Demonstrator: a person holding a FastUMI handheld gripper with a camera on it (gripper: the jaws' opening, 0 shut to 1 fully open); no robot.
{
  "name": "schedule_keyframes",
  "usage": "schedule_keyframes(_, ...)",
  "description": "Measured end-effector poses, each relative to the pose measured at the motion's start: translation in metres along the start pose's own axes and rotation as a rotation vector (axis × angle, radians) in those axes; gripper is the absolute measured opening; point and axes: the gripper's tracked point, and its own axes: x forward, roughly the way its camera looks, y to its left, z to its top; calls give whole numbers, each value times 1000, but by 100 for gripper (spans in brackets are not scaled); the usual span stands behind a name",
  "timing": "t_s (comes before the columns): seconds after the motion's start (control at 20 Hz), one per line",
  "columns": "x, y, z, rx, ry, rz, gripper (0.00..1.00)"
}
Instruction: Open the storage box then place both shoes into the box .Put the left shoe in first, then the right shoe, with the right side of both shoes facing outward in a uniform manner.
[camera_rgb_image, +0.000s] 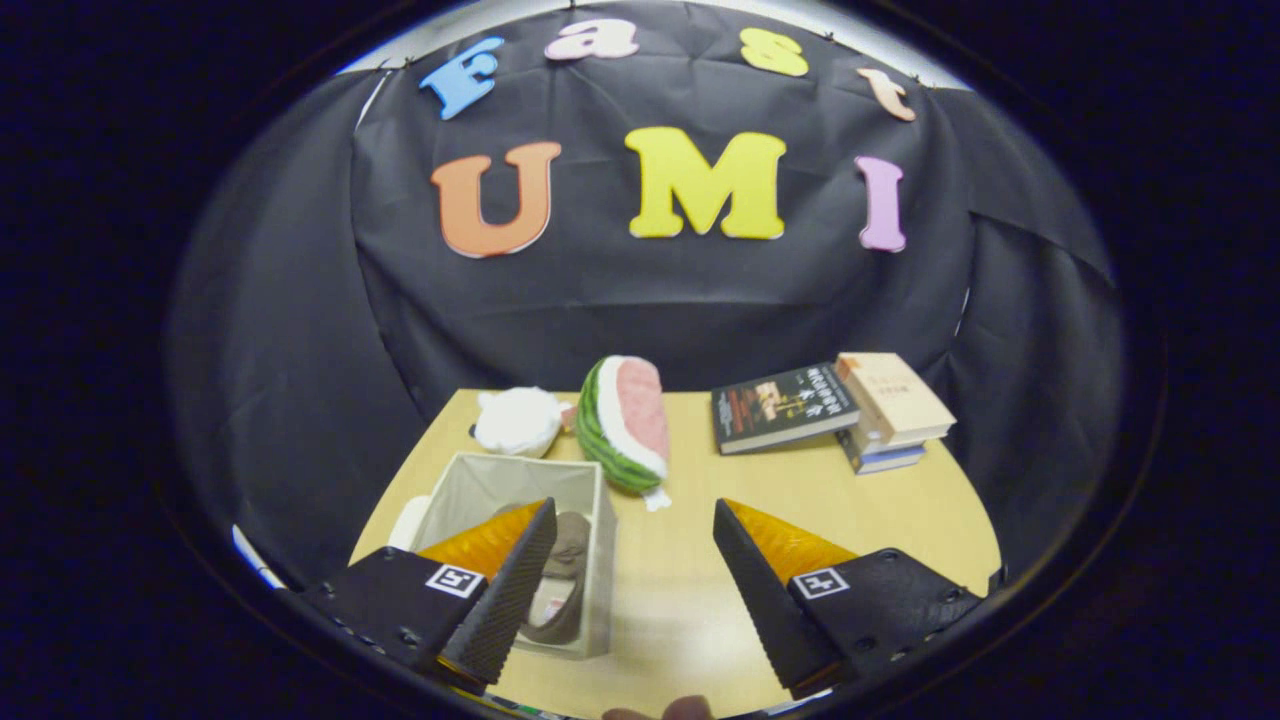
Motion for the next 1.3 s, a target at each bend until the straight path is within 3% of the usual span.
schedule_keyframes(0.3, -75, -92, 58, 20, -242, -66, 96)
schedule_keyframes(0.6, -117, -140, 75, 113, -350, -97, 96)
schedule_keyframes(0.85, -131, -149, 85, 113, -377, -96, 96)
schedule_keyframes(1.3, -137, -131, 90, 111, -400, -19, 96)
